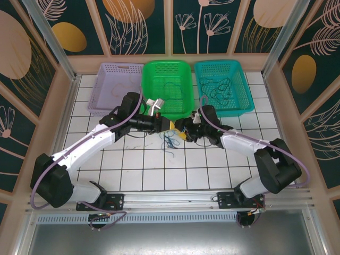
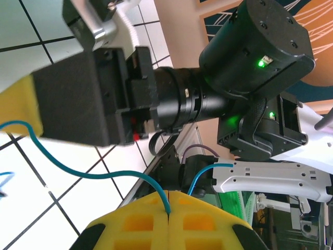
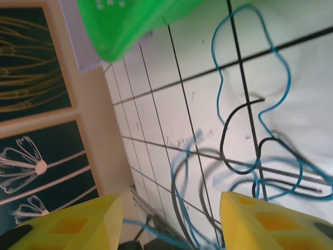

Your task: Untangle the cables

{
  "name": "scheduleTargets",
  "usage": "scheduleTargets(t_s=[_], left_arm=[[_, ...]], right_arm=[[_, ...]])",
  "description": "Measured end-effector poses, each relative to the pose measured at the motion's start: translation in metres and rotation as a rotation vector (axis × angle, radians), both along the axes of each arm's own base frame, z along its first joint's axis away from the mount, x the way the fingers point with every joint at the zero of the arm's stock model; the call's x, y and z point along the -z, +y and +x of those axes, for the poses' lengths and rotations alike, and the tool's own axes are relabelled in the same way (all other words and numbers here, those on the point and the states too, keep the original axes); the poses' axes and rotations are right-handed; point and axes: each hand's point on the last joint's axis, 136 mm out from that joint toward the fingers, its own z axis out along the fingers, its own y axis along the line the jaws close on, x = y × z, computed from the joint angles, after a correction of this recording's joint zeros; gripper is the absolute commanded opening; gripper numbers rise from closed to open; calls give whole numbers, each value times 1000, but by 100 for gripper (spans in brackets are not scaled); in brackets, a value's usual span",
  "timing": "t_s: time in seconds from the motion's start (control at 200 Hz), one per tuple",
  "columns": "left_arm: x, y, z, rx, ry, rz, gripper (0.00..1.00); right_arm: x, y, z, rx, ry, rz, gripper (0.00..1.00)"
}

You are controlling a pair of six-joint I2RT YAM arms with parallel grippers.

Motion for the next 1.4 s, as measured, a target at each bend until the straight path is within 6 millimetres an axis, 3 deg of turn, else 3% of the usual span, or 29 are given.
scheduleTargets(t_s=[0.15,0.44,0.576,0.721,0.806,0.921,0.996,1.146,1.271,1.401], left_arm=[[-1,-1,1,0,-5,-3,0],[-13,-3,4,-9,-19,-27,0],[-43,-6,8,-20,-66,-86,0],[-81,-7,11,-26,-126,-148,0],[-100,-8,13,-31,-155,-173,0],[-129,-8,17,-50,-209,-208,0],[-149,-7,19,-67,-240,-225,0],[-202,-2,27,-122,-329,-269,0],[-242,8,35,-178,-394,-306,0],[-242,18,48,-243,-378,-280,0]], right_arm=[[6,13,-9,-33,26,9,48],[13,27,-14,-13,54,31,54],[30,32,-12,7,96,30,60],[58,42,-18,1,160,-14,58],[69,52,-22,-12,172,-41,50],[92,56,-28,-22,192,-96,30],[99,52,-27,-10,191,-131,12],[110,39,-23,23,169,-221,3],[109,20,-15,62,124,-299,3],[93,-9,-1,111,32,-379,13]])
